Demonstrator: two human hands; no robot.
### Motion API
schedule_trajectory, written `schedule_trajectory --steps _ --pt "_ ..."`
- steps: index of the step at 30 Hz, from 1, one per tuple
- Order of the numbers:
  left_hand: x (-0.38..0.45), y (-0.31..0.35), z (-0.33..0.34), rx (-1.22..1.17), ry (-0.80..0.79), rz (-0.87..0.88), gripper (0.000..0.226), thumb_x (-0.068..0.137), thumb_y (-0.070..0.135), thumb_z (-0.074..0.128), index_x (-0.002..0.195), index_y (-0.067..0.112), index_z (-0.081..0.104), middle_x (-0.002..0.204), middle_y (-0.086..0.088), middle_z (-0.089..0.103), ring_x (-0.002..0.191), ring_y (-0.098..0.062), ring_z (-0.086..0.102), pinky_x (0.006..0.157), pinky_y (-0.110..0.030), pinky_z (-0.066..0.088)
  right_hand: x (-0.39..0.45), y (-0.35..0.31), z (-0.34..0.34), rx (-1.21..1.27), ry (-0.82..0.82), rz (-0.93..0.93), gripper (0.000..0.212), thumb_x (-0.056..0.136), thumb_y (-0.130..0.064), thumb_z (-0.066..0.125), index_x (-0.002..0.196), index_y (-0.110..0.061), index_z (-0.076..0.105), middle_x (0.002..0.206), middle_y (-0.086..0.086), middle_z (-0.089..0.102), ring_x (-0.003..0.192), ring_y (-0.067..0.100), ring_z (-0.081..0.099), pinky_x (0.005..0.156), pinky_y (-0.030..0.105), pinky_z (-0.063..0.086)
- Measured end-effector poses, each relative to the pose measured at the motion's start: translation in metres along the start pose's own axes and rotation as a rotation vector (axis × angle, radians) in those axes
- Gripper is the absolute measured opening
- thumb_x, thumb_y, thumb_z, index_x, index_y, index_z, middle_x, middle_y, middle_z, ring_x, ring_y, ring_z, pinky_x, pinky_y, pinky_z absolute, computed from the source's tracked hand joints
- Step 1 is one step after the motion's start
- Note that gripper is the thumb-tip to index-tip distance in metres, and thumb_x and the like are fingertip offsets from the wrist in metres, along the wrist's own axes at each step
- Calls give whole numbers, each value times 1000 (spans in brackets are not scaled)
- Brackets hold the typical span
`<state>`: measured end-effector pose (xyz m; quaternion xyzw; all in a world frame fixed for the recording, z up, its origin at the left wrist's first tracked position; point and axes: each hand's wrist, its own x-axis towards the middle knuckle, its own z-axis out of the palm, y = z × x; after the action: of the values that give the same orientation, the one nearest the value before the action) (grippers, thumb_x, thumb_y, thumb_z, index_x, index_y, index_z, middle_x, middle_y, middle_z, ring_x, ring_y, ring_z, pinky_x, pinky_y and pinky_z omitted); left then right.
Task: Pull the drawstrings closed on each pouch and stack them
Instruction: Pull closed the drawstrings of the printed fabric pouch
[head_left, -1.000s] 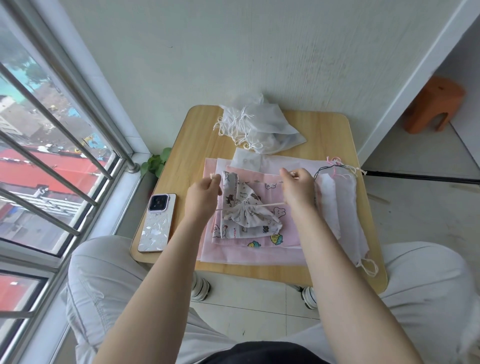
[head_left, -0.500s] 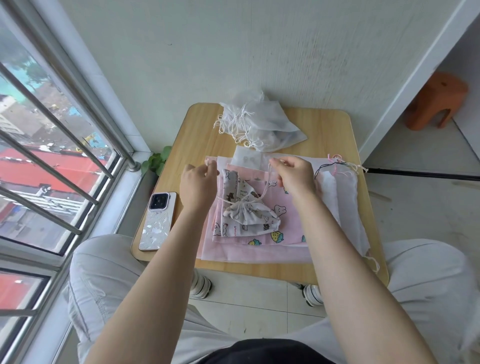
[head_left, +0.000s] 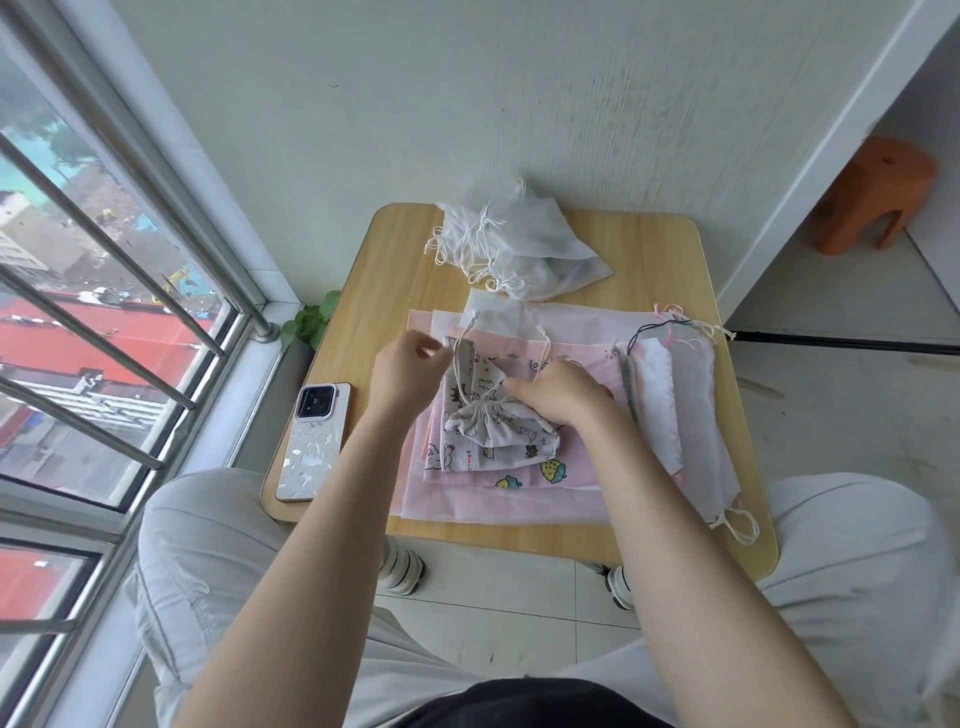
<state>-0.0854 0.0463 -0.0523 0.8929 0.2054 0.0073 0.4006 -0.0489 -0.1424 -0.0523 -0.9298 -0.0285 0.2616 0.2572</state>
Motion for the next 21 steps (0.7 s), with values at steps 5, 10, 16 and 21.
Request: schedule_trajectory --steps 5,10,16,21 --pt "-15 6 8 335 -269 -102 58 88 47 63 47 17 35 44 4 31 41 -13 28 44 -22 21 -3 -8 10 208 -39 -33 55 85 -41 67 51 -16 33 48 -2 30 44 17 33 53 28 26" --pt "-19 6 13 -32 -140 -45 36 86 25 68 58 6 55 48 2 36 43 -9 28 51 -26 24 -6 -7 15 304 -20 -127 42 86 -23 68 53 -11 46 51 7 35 46 13 35 51 24 29" --pt "-25 17 10 -612 -247 -74 18 94 16 64 93 1 74 77 -12 67 67 -18 61 65 -29 50 -6 -9 15 361 60 -173 40 90 -19 65 51 -14 55 55 -7 47 56 7 42 57 25 33" --pt "-21 15 9 -341 -300 -100 21 95 23 62 85 8 74 62 -1 58 44 -5 45 43 -14 37 -12 -21 4 594 310 -267 18 90 -22 64 90 -6 72 86 3 71 79 13 63 77 25 48"
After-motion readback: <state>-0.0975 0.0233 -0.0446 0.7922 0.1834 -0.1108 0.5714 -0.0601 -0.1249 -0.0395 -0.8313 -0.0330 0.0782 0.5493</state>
